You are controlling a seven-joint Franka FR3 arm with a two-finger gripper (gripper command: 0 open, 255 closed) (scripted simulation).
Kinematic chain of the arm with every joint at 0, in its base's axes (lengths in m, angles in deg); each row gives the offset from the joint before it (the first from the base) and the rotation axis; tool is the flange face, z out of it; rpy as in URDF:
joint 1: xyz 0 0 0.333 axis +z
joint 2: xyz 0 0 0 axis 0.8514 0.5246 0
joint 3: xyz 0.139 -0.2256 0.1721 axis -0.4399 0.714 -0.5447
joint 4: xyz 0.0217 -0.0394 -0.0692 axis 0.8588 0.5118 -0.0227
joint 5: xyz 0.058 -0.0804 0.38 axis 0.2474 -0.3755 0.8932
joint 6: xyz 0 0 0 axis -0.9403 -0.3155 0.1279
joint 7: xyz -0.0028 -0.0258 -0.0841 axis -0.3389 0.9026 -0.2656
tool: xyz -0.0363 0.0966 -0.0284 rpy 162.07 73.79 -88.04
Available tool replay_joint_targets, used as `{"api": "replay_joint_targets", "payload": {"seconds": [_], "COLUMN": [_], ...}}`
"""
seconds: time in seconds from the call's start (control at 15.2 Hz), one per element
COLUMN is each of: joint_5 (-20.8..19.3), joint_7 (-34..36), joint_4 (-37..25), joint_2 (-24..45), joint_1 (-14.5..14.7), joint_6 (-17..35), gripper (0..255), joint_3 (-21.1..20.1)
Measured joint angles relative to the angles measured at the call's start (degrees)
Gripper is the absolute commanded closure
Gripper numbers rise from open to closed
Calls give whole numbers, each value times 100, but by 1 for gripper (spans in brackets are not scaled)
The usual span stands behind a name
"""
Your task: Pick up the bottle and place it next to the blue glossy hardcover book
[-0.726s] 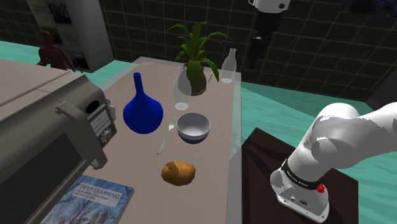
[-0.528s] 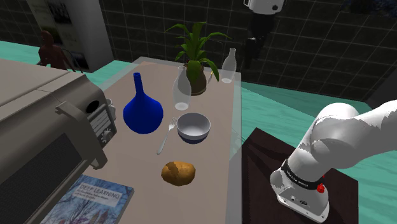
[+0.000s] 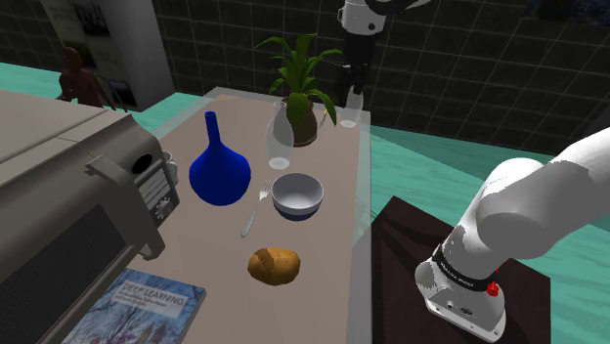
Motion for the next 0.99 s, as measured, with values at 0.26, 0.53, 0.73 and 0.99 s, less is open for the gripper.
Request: {"api": "replay_joint_targets", "payload": {"seconds": [0.26,0.53,0.73,0.99], "joint_5": [91,216,318,462], "joint_7": [-3,-34,-60,-85], "joint_4": [-407,-1071,-1609,-2435], "joint_2": [800,1716,2385,3218], "joint_1": [12,22,23,19], "joint_6": [445,747,914,965], "gripper": [0,0,0,0], "joint_3": [52,94,112,117]}}
